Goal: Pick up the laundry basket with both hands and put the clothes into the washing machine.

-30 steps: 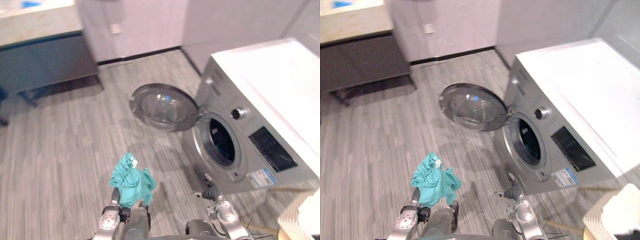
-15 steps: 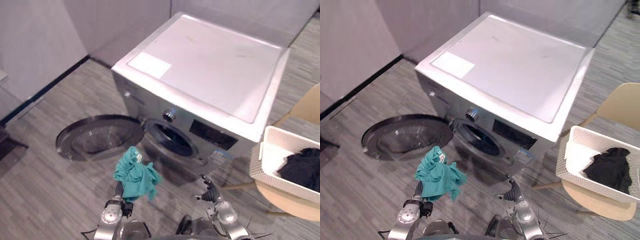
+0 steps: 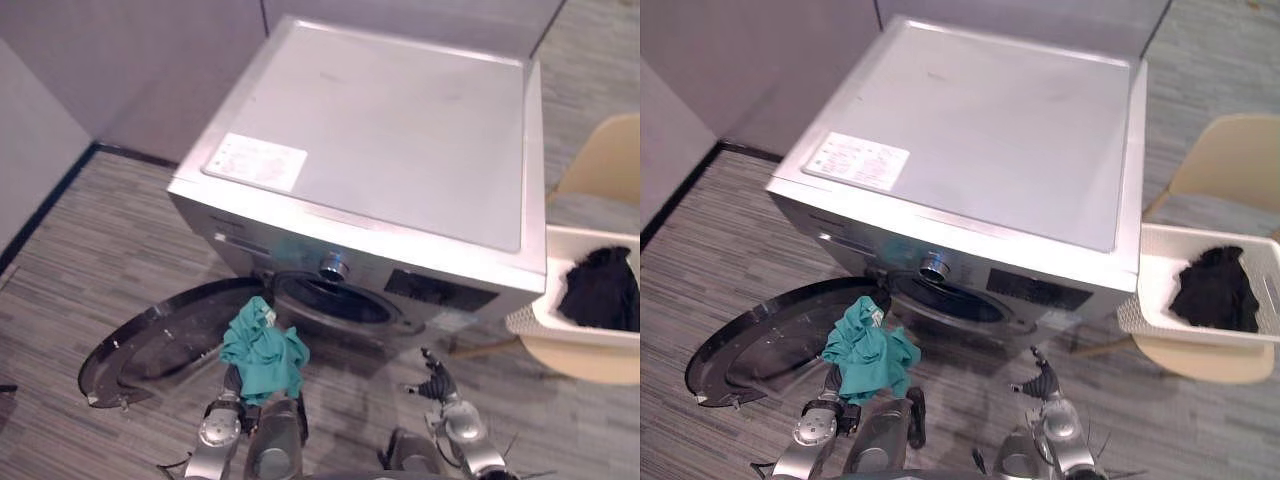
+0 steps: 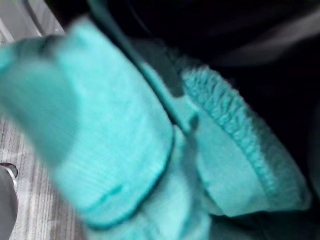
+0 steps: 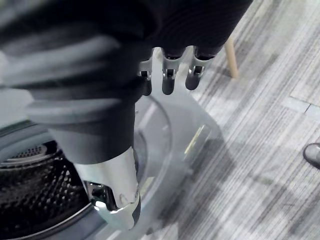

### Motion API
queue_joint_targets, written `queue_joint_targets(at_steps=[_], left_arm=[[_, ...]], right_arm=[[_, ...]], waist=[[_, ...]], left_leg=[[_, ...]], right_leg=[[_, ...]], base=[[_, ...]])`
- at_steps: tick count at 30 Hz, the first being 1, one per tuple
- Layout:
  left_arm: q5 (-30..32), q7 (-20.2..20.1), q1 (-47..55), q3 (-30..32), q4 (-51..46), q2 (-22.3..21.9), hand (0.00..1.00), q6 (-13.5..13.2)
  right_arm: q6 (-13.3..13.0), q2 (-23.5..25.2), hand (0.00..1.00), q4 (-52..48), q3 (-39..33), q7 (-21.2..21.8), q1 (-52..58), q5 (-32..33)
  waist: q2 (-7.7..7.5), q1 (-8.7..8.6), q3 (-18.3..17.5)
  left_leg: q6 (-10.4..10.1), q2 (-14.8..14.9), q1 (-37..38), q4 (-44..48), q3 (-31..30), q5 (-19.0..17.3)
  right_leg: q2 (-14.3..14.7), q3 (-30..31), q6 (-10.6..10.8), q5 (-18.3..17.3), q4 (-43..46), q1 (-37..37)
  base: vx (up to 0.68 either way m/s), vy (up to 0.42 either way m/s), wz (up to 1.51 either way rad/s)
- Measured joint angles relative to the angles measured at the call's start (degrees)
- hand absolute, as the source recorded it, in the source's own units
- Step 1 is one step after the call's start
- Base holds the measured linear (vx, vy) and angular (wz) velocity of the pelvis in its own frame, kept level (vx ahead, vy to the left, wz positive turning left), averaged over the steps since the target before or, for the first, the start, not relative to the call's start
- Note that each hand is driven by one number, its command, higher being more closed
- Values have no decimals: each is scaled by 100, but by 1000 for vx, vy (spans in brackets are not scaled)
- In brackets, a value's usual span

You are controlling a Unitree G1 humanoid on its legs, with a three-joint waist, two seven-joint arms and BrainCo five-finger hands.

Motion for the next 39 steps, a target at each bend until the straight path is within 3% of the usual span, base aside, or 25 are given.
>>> queue_joint_targets(at_steps=[4,5,8,14,17,19,24,26,30,33,34,39], left_arm=[[-447,340,-982,-31,-3,-108,100,-2],[-613,436,-1251,1,-2,-165,100,-5],[-1023,642,-1866,215,-7,-333,100,-12],[-1671,904,-2993,419,-354,-473,100,-5],[-1683,1055,-3714,511,-913,-204,100,6],[-1679,1134,-4119,598,-1177,51,100,7],[-1543,1404,-6170,555,-1289,1321,100,5],[-1388,1515,-6767,389,-1275,1632,100,11],[-675,1465,-7932,-171,-892,1914,100,130],[84,1211,-8578,-355,-10,1946,100,401],[319,1127,-8650,-380,214,1952,0,501],[1759,484,-8777,-428,1266,1963,0,1077]], right_arm=[[55,-7,0,-297,5,-159,-397,262],[110,41,0,-537,59,-189,-431,331],[130,123,0,-974,58,-305,-687,586],[117,235,0,-2045,27,-650,-1112,898],[91,236,0,-2640,-85,-685,-1261,980],[19,234,0,-2948,-104,-681,-1261,998],[-305,246,0,-3651,-405,-617,-1238,1029],[-367,247,0,-3737,-492,-598,-1240,1028],[-373,330,0,-3889,-652,-410,-1222,1053],[-376,378,0,-3981,-665,-199,-1224,1124],[-377,390,0,-3991,-671,-127,-1225,1148],[-374,386,0,-4263,-616,210,-1201,1243]], waist=[[-44,-13,687],[-113,1,760],[-146,-115,943],[-263,-205,1176],[-256,-240,1239],[-257,-302,1240],[-257,-417,1240],[-268,-454,1246],[-337,-491,1279],[-399,-554,1312],[-407,-563,1316],[-442,-625,1330]], left_leg=[[114,306,-1103,1397,147,-608],[127,418,-1550,1977,220,-852],[181,714,-2578,3105,239,-1219],[308,1115,-4545,4627,113,-1474],[350,1263,-5425,5339,62,-1566],[393,1325,-5743,5580,22,-1592],[418,1392,-6508,6002,-58,-1602],[421,1393,-6683,6088,-104,-1599],[466,1384,-6939,6283,-237,-1588],[467,1379,-7025,6316,-257,-1588],[465,1381,-7037,6315,-264,-1589],[463,1407,-7244,6328,-303,-1587]], right_leg=[[-90,466,53,-601,1790,-1473],[-142,587,72,-918,2332,-1988],[-116,859,105,-1288,3471,-3135],[104,1312,78,-1516,5090,-5281],[221,1589,102,-1604,5856,-6276],[262,1652,107,-1627,6105,-6609],[338,1784,114,-1643,6600,-7401],[344,1778,118,-1651,6689,-7546],[344,1726,128,-1712,6858,-7700],[345,1716,128,-1716,6899,-7775],[347,1709,124,-1718,6901,-7787],[429,1688,118,-1720,6909,-7975]], base=[[-250,14,-45],[-302,4,-54],[-218,5,-37],[-168,-7,-26],[-139,-66,-20],[-89,-67,-14],[-46,-65,-2],[2,-41,1],[24,-27,1],[8,-11,0],[21,-37,-1],[15,-21,-2]])
